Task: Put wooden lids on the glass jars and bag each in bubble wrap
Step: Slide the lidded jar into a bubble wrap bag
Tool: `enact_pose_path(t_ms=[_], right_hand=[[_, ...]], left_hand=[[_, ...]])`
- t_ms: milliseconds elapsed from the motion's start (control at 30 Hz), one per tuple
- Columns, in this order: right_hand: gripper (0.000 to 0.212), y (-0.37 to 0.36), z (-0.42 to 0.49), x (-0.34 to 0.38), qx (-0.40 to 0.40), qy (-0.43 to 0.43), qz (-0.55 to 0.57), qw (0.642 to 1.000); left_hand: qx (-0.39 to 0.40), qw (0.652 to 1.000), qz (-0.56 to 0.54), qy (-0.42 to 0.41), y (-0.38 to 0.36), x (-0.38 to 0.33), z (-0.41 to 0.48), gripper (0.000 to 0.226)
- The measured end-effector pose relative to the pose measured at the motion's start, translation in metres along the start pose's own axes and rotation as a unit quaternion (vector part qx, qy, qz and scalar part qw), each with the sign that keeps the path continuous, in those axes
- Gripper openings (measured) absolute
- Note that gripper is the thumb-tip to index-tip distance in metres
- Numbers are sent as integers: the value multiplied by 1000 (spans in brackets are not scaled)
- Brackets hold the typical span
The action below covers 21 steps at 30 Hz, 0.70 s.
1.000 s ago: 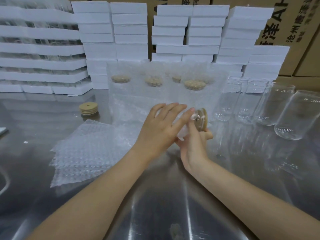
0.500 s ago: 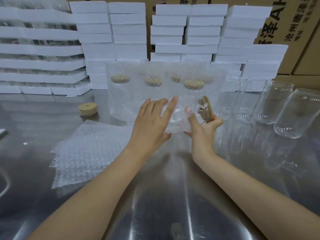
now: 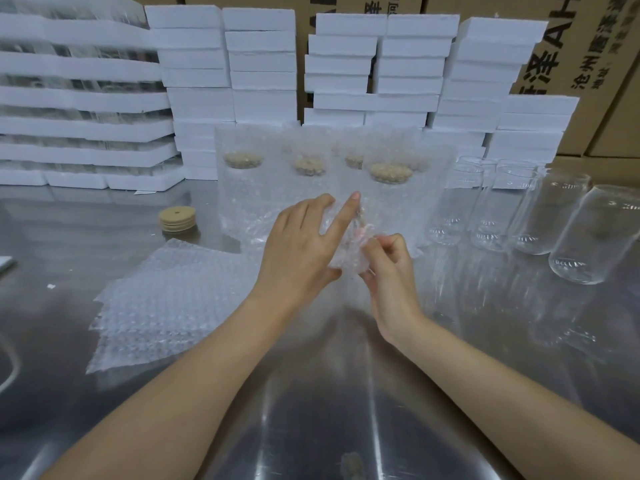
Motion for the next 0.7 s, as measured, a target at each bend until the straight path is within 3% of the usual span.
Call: enact_pose_path(t_ms=[200,300,433,533,600,700], right_hand=[[19,-5,4,14,35,38,-46,998],[16,-8,3,38,40,136,-106,984],[21,-15,-10,58,55,278,-191,940],[21,-2,-14,83,-18,374,-219,901],[26,12,-16,100,-80,414,-174,890],[22,21,-10,100,-104,352,-85,926]], left_hand=[[2,1000,-12,15,3,9,1,104],[2,998,-45,44,6,18,3,113],[-29,995,-69,60,11,23,4,116],[-49,989,-102,94,13,34,5,127],[-68,982,-122,124,15,41,4,125],[-109,936,-267,202,17,53,-3,114]])
Point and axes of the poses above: each hand's wrist, its own z-axis towards the middle knuckle, its own y-axis out of the back of the hand, x = y × z, the point moved 8 cm from there along z, towards the middle knuckle, and after that the axes turned 2 degrees about -z, right-handed, at the moved point
